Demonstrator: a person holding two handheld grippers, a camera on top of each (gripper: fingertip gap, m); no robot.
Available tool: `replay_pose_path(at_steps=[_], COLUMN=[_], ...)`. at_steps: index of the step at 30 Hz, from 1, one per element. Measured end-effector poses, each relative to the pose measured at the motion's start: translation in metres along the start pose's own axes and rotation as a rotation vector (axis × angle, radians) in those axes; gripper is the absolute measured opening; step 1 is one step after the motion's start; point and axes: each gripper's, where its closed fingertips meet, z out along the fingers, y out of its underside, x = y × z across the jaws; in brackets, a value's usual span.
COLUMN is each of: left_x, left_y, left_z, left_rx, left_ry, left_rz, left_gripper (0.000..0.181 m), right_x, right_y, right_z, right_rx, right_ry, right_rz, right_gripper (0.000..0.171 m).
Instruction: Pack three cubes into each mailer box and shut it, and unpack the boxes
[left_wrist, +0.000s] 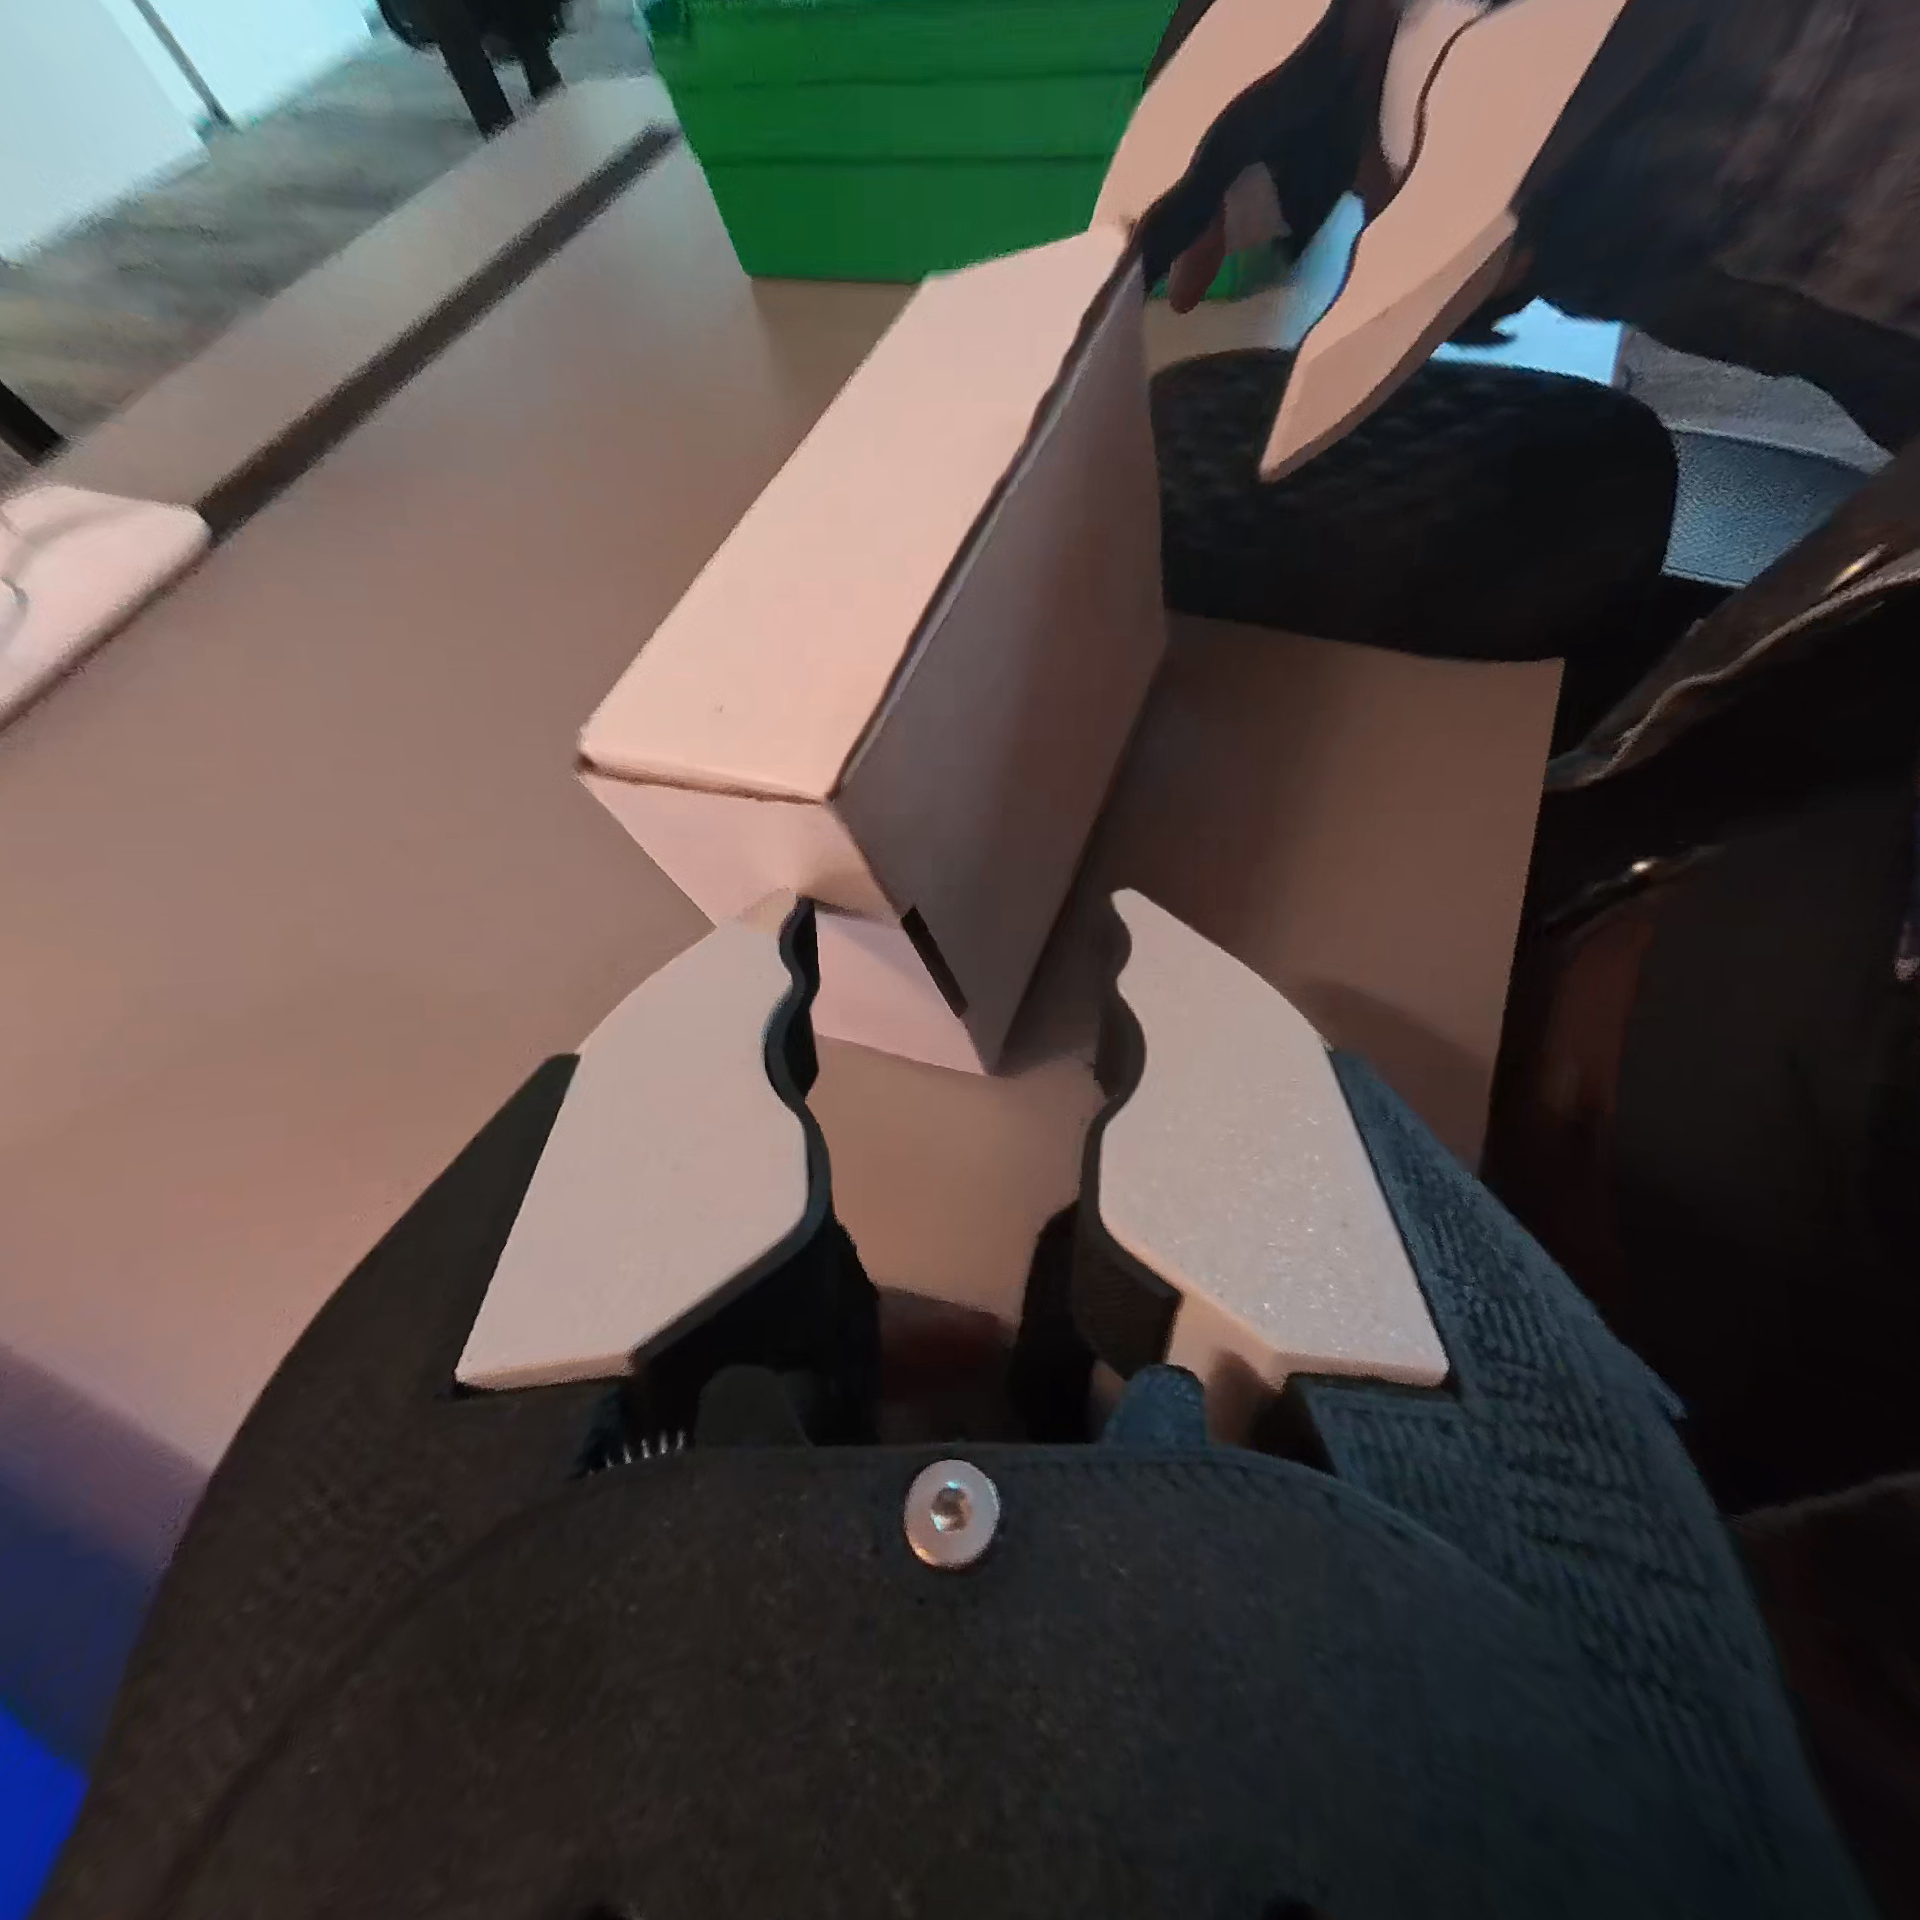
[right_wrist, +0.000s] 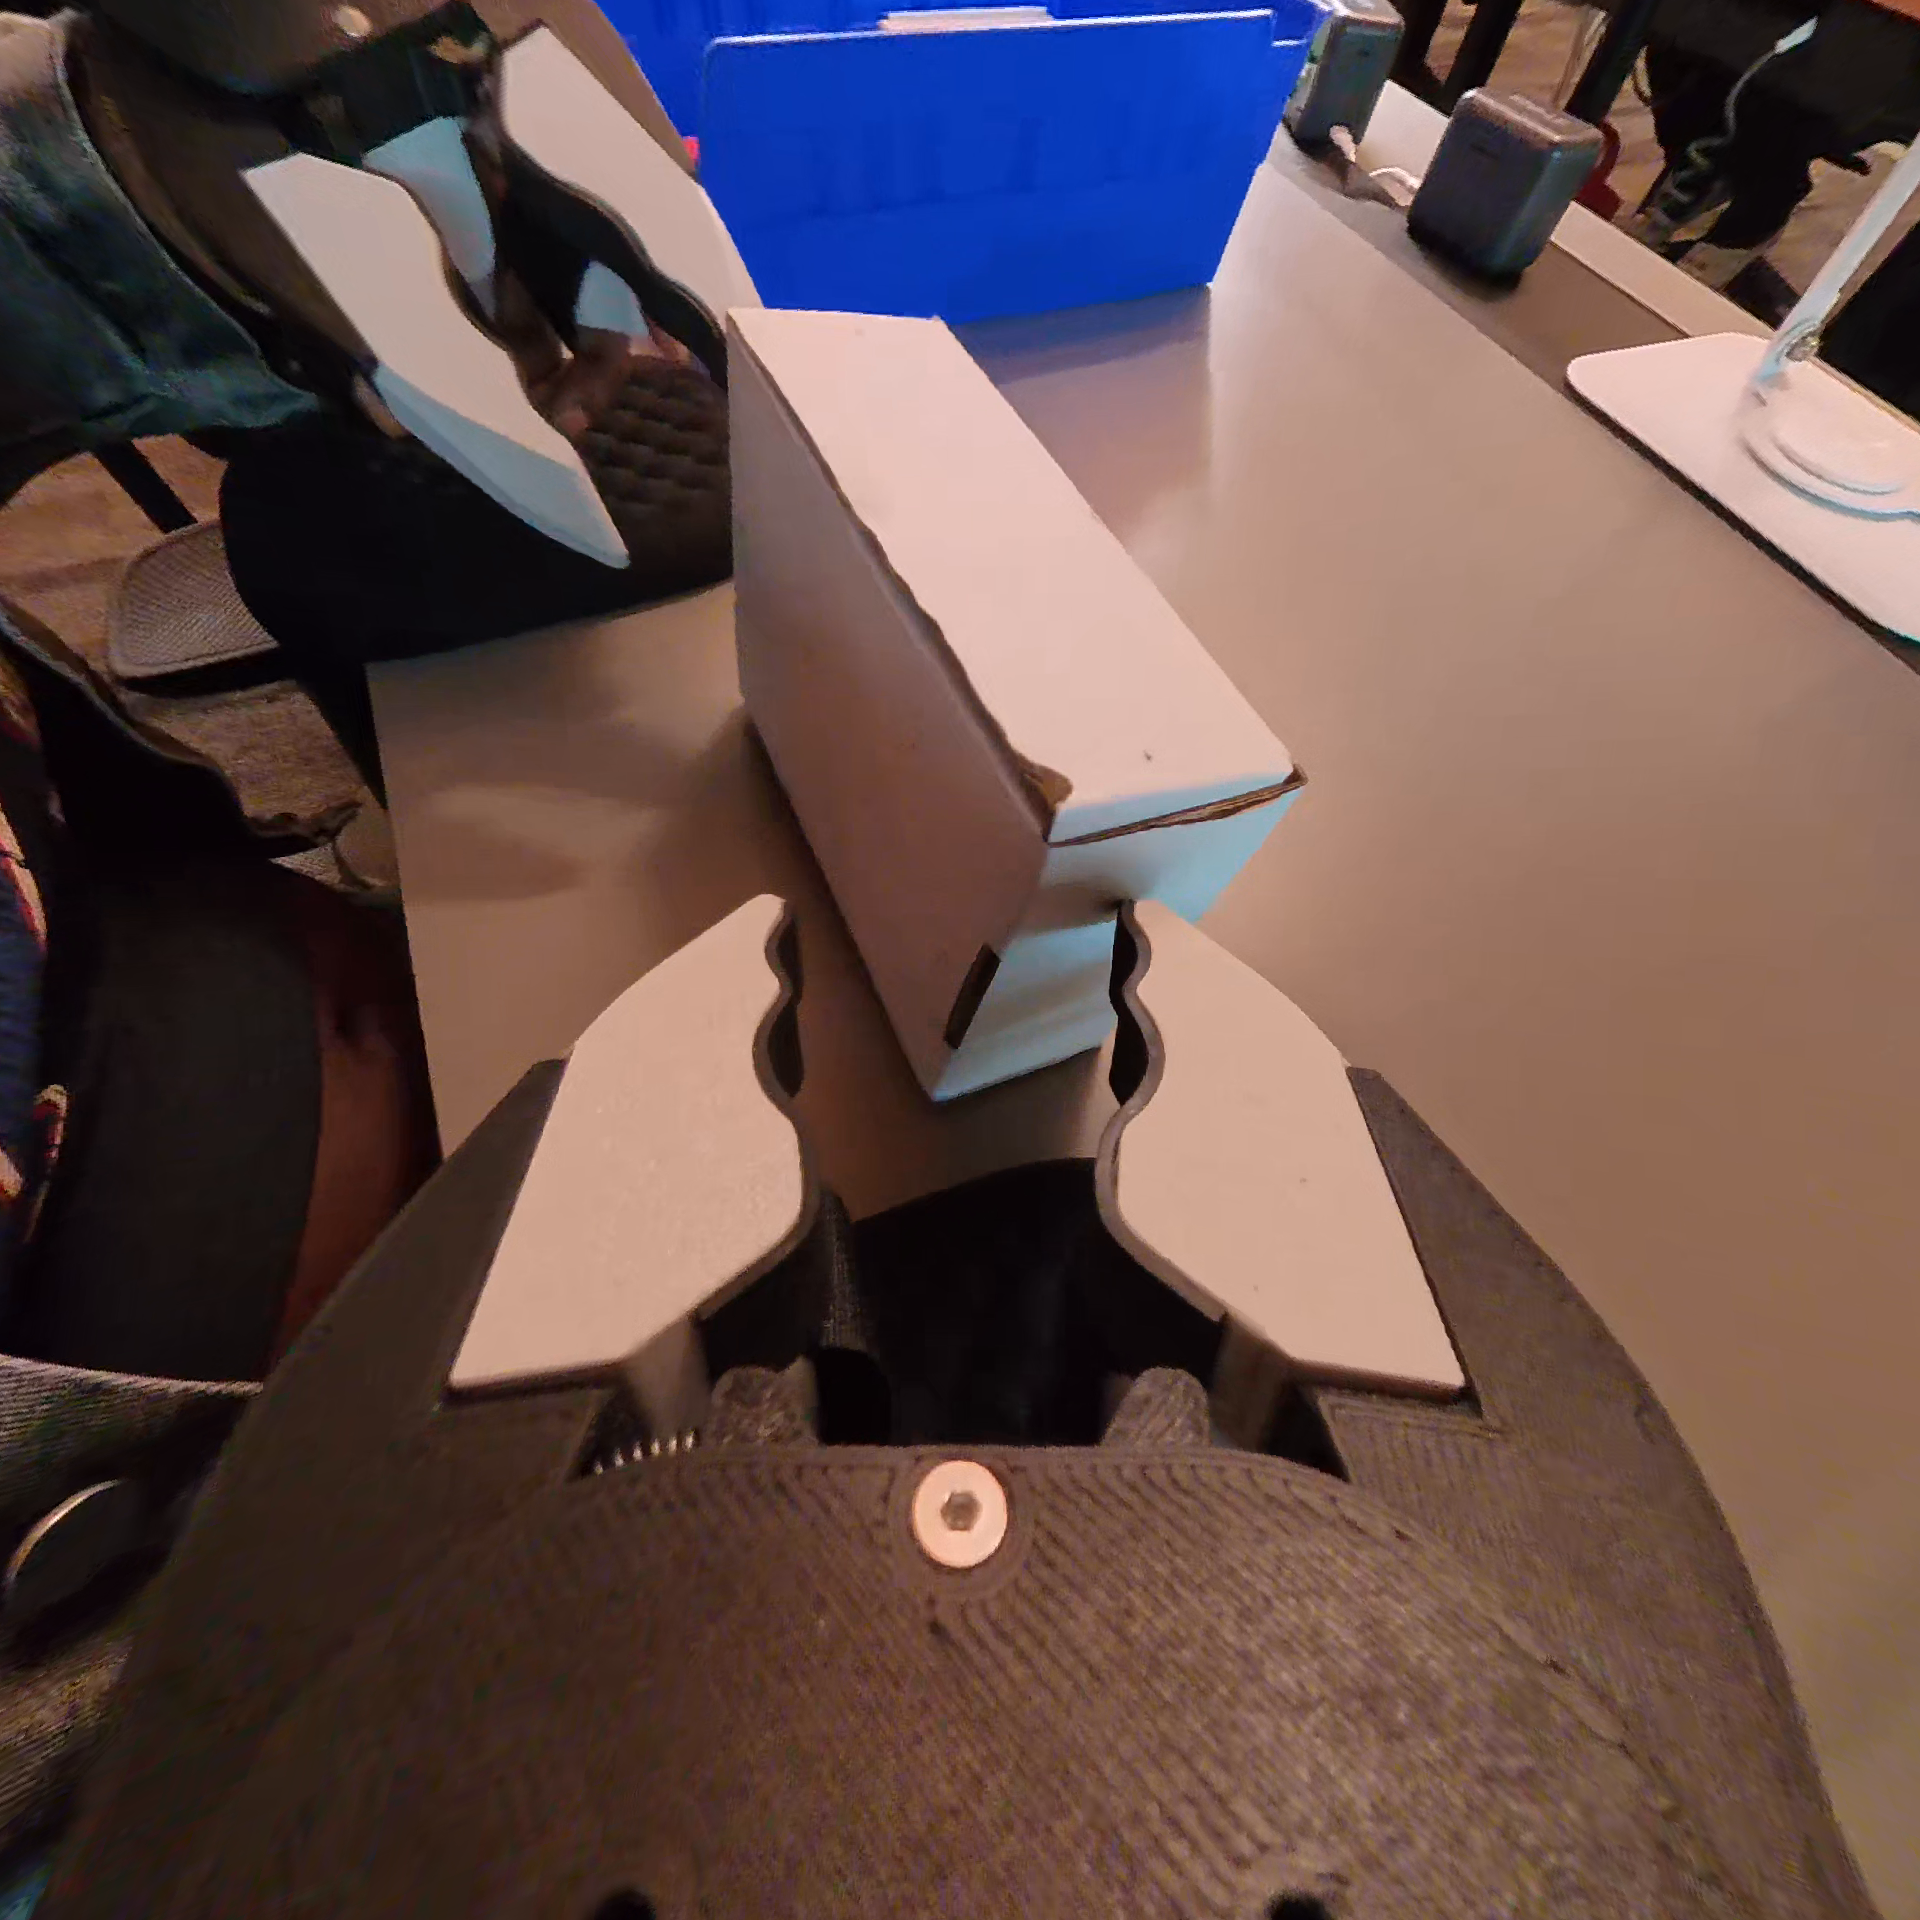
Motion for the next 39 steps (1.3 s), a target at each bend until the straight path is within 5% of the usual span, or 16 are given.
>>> replay_pose_path(at_steps=[3, 7, 13, 19, 27, 39], left_x=[0.002, -0.010, -0.021, -0.019, -0.017, -0.004], left_y=[0.012, -0.006, -0.030, -0.016, -0.022, -0.029], left_z=[0.000, -0.001, 0.026, 0.043, 0.043, 0.050], left_rx=[-0.073, 0.056, 0.164, 0.142, 0.168, 0.226], left_ry=[0.039, 0.033, 0.172, 0.199, 0.271, 0.373], left_rz=[-0.075, -0.058, -0.023, 0.069, 0.045, 0.076], left_gripper=[0.080, 0.114, 0.115, 0.107, 0.101, 0.085], right_x=[-0.002, 0.003, 0.008, -0.014, -0.014, -0.016], right_y=[0.002, -0.013, -0.060, -0.061, -0.064, -0.056], right_z=[-0.003, -0.013, -0.009, 0.017, 0.023, 0.034], right_rx=[-0.022, 0.003, 0.049, -0.053, -0.018, -0.085], right_ry=[-0.011, 0.010, 0.066, 0.034, -0.013, -0.093], right_rz=[-0.013, -0.072, -0.326, -0.566, -0.532, -0.551], right_gripper=[0.061, 0.072, 0.065, 0.054, 0.054, 0.032])
